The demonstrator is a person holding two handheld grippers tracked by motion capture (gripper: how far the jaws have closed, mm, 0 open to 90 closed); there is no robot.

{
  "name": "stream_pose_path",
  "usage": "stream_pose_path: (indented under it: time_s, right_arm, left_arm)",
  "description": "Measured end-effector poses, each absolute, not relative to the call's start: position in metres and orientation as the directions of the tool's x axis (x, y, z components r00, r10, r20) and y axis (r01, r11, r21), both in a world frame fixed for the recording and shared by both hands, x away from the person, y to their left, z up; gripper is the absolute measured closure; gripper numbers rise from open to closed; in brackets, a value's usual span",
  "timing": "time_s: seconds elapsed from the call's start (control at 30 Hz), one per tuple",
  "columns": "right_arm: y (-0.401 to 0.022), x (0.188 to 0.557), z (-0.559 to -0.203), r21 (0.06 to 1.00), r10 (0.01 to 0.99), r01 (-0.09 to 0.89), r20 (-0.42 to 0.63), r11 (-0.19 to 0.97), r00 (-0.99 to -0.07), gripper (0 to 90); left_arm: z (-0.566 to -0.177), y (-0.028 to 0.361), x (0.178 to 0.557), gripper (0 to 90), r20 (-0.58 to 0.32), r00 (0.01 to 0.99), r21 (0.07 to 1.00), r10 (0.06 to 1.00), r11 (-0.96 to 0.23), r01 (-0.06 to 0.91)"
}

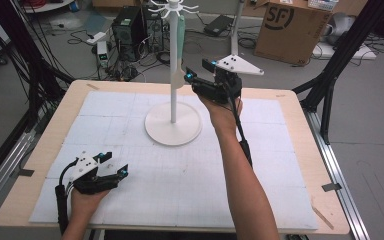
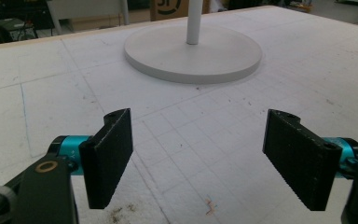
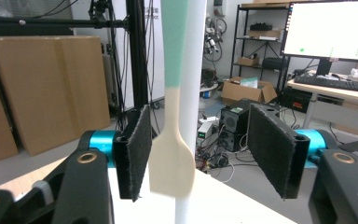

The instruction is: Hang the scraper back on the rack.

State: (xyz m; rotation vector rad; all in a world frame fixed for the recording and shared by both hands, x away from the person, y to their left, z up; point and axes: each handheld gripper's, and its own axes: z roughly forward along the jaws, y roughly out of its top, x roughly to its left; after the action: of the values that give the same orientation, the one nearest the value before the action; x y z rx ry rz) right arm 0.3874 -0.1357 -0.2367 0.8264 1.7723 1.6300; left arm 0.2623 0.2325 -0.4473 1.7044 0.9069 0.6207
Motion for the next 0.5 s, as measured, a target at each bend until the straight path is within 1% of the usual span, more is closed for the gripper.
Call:
stream_pose_path:
  time_s: [0.07,0.23,0.5]
  right_arm:
    - [-0.138,0.387,-0.237,0.997,0.767,0.057,-0.007,0.057,-0.641,34.5]
    - [-0.143,0.382,-0.236,0.997,0.759,0.049,-0.01,0.055,-0.651,30.3]
    - [-0.158,0.367,-0.244,0.997,0.752,0.018,-0.044,0.074,-0.658,28.0]
  left_arm:
    - [-0.447,0.233,0.262,24.8,-0.027,0.577,0.951,0.816,-0.157,0.266]
    - [-0.447,0.233,0.262,24.8,-0.028,0.576,0.951,0.817,-0.156,0.267]
    - [-0.447,0.232,0.262,24.8,-0.029,0.575,0.952,0.817,-0.153,0.265]
